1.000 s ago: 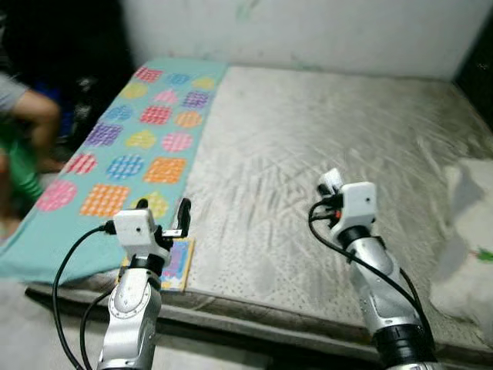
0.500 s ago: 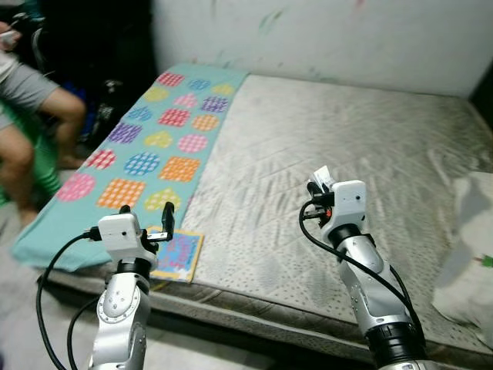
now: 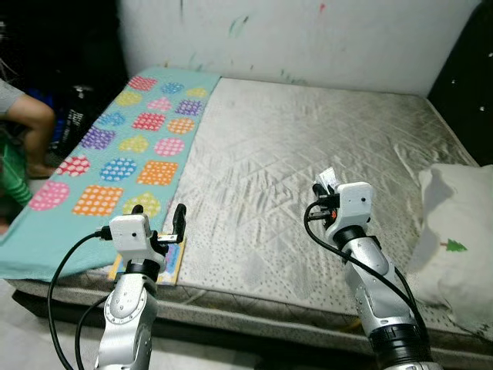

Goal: Clean up the room

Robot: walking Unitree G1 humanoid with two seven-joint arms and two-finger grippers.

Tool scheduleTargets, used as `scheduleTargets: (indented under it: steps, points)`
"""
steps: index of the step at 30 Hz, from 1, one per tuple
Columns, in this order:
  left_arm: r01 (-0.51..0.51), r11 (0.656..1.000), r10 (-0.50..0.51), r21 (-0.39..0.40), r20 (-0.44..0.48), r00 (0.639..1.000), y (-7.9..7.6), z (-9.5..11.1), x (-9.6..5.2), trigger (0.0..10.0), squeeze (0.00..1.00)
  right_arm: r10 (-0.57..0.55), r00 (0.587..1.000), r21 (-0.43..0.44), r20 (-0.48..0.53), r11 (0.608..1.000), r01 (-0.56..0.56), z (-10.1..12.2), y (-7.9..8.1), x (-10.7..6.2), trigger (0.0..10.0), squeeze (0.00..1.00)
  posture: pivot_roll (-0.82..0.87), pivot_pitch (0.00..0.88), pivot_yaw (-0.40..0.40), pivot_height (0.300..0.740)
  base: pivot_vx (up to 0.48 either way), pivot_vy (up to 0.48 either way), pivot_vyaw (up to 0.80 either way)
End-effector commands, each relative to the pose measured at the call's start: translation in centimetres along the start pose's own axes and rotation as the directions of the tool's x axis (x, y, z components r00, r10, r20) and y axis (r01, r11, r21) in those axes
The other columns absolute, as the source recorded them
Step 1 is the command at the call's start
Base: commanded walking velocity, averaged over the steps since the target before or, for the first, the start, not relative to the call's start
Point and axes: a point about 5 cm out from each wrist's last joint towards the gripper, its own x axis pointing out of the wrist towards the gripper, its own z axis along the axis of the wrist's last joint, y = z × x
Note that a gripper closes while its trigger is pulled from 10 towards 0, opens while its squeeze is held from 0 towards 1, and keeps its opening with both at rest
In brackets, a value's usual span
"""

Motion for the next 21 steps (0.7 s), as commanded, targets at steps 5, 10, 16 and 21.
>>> scheduleTargets:
  steps: [5,10,16,21]
  points:
    - [0.008,1.000,-0.008,0.001,0.006,1.000,-0.22,0.13,0.08,10.0,0.00,-0.007,1.000,-0.006,-0.003,1.000,0.007,0.06,-0.28,-0.03,10.0,0.00,0.04,0.032,-0.012,0.740,0.302,0.000,0.00]
    - [-0.005,1.000,0.005,0.010,-0.003,1.000,-0.09,0.00,0.10,10.0,0.00,-0.010,1.000,-0.011,-0.008,1.000,0.010,-0.04,-0.44,-0.08,10.0,0.00,0.04,0.033,-0.011,0.740,0.172,0.000,0.00]
    - [-0.009,1.000,0.009,0.014,-0.003,1.000,0.02,0.02,0.15,10.0,0.00,-0.015,1.000,-0.013,-0.012,1.000,0.015,-0.18,-0.51,-0.09,10.0,0.00,0.04,0.033,-0.009,0.740,0.000,0.000,0.00]
    - [-0.027,1.000,0.027,0.015,-0.004,1.000,0.17,-0.04,0.20,10.0,0.00,-0.014,1.000,-0.022,-0.013,1.000,0.013,-0.26,-0.54,-0.08,10.0,0.00,0.05,0.030,-0.008,0.740,0.000,0.000,0.00]
